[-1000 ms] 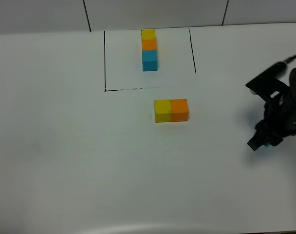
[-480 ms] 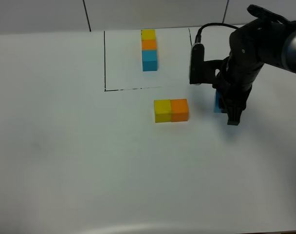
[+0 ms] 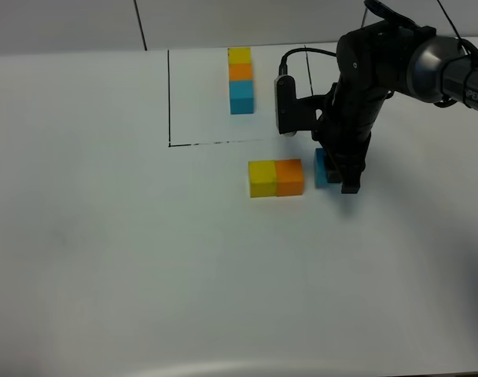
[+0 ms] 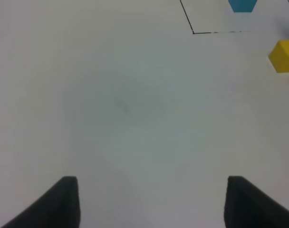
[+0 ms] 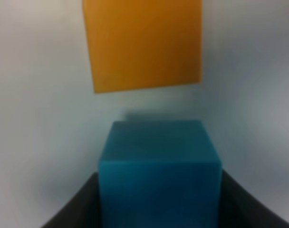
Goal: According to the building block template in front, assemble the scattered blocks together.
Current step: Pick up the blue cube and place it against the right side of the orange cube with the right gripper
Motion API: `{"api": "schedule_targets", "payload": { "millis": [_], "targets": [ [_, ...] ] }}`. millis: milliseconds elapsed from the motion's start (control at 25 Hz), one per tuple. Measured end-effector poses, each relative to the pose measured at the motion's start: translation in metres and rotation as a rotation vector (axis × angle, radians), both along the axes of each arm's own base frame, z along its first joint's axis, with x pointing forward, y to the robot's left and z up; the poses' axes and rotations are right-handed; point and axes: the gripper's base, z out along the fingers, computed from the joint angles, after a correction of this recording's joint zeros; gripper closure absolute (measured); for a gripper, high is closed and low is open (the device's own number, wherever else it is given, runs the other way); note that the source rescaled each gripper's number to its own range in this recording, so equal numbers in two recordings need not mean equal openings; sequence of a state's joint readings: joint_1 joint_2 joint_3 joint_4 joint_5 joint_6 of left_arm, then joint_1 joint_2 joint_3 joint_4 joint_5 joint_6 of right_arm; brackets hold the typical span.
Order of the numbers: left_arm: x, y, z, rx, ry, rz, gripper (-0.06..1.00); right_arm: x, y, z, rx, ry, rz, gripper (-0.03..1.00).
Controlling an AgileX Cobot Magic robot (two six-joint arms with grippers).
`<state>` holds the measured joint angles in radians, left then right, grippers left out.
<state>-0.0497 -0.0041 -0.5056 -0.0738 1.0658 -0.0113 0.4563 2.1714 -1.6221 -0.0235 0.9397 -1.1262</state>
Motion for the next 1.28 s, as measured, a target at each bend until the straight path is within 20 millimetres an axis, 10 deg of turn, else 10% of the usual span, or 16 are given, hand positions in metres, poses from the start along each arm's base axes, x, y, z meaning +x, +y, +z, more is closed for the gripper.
{"api": "schedule_targets", "payload": {
  "millis": [1280],
  "targets": [
    [0.000, 0.000, 0.000, 0.000, 0.000, 0.000, 0.56, 0.001, 0.011, -0.020, 0.039, 0.069, 0.022, 0.95]
  ]
}}
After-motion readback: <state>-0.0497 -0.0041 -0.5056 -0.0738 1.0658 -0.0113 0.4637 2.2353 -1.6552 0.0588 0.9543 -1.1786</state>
